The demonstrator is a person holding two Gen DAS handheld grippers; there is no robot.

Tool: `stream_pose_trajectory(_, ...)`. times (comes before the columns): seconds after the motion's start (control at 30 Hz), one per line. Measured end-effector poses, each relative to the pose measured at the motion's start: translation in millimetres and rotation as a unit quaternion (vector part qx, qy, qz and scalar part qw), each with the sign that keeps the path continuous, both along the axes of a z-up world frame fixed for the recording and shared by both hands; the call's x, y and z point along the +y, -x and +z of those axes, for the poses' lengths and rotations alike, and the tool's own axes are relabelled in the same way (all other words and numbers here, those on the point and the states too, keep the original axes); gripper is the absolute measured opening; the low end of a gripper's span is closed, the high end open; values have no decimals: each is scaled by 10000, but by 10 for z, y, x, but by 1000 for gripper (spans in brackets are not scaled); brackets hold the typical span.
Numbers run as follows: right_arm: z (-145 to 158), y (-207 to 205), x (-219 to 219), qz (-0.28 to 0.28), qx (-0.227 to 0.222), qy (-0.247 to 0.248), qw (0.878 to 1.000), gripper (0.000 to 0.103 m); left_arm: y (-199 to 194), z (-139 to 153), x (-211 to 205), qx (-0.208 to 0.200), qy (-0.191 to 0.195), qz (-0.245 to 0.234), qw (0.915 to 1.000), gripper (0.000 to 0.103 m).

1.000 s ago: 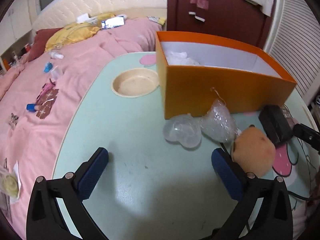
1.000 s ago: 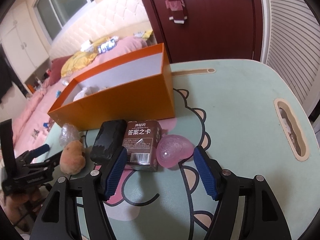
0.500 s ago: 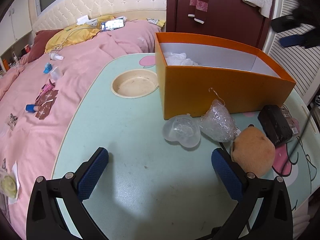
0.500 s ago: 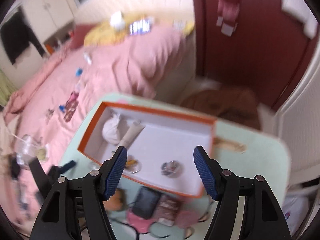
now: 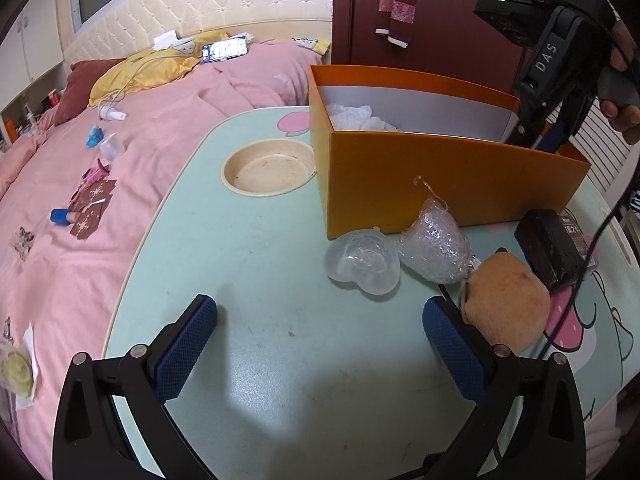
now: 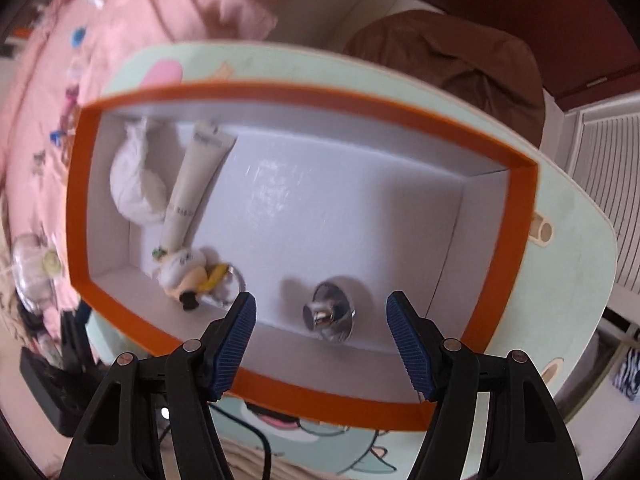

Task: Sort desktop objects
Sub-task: 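Reach the right gripper into the box toward the silver metal cone, then grasp the silver cone and set it on the table, open right gripper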

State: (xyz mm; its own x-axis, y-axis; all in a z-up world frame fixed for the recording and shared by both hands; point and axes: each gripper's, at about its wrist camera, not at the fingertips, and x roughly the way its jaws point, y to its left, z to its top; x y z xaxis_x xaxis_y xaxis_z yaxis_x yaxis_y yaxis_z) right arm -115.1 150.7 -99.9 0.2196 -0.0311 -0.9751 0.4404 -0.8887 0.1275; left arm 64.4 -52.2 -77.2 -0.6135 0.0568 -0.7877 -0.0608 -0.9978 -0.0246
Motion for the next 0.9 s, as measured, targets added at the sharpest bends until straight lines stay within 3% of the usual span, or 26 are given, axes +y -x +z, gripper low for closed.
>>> stream_pose_trajectory(0.03, -32, -27, -13, 84, -37, -79, 9999, 64, 1, 1, 2, -2, 2, -1, 10000, 103)
stream_pose_trajectory(0.1, -75, -90, -49, 368, 144, -328, 9987, 40, 0, 1, 4, 0, 0, -1, 10000, 103)
stream_pose_trajectory(0.13, -92, -117, -69, 498, 236, -436, 9975, 39, -2, 1, 3, 2, -2, -1, 10000, 103)
stream_pose_trajectory(0.17, -109, -141, -85, 609, 302, -518, 9963, 29, -4, 1, 3, 3, -4, -1, 10000, 103)
stream_pose_trajectory(0.23, -140, -166, -77, 628, 168, -401, 9971, 30, -19, -9, -2, 12, -1, -3, 10000, 103)
stream_pose_trajectory(0.47, -24, -192, 10, 607, 517, -34, 9968, 29, -30, 1, 23, 24, 16, -2, 10000, 103)
stream_pose_trajectory(0.7, 441, -353, 75, 682, 1217, 414, 9894, 29, -39, 10, 45, 17, 16, 7, 10000, 103)
stream_pose_trajectory(0.9, 847, -688, 100, 825, 1490, 841, 9818, 30, -24, 2, 30, 14, 12, 3, 10000, 103)
